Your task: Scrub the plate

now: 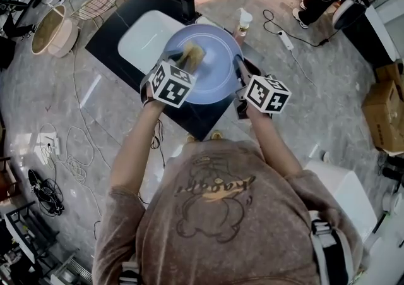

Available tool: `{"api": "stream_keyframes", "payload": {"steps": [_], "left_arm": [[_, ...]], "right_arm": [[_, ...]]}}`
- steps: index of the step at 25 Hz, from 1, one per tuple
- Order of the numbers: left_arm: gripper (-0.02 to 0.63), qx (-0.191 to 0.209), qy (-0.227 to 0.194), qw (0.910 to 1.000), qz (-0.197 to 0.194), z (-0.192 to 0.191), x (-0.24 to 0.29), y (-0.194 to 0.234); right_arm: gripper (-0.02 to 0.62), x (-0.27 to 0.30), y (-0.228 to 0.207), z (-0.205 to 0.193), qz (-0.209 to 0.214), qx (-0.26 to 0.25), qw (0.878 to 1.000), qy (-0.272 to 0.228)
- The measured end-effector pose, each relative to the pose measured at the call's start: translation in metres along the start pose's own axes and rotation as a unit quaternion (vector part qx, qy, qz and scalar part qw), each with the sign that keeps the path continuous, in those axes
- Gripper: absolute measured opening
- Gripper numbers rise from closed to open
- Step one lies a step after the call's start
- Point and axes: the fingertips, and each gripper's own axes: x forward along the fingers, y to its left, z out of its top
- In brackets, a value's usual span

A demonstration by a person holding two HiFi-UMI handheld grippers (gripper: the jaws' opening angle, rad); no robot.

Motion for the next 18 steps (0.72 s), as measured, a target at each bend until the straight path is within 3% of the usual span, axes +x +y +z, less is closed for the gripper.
{"api": "stream_keyframes", "payload": {"steps": [9,18], "left_arm": [[0.063,0.029,0.010,0.9971,-0.070,-0.016,0.001,-0.066],[0.063,0.008,-0.036,0.9941,-0.101,0.022,0.004,-0.091]], "right_arm": [[0.025,0.000,-0.006,0.010,-0.013,0.001,1.000,-0.013],[0.026,0.000,0.006,0.003,0.003,0.004,1.000,-0.007]]}}
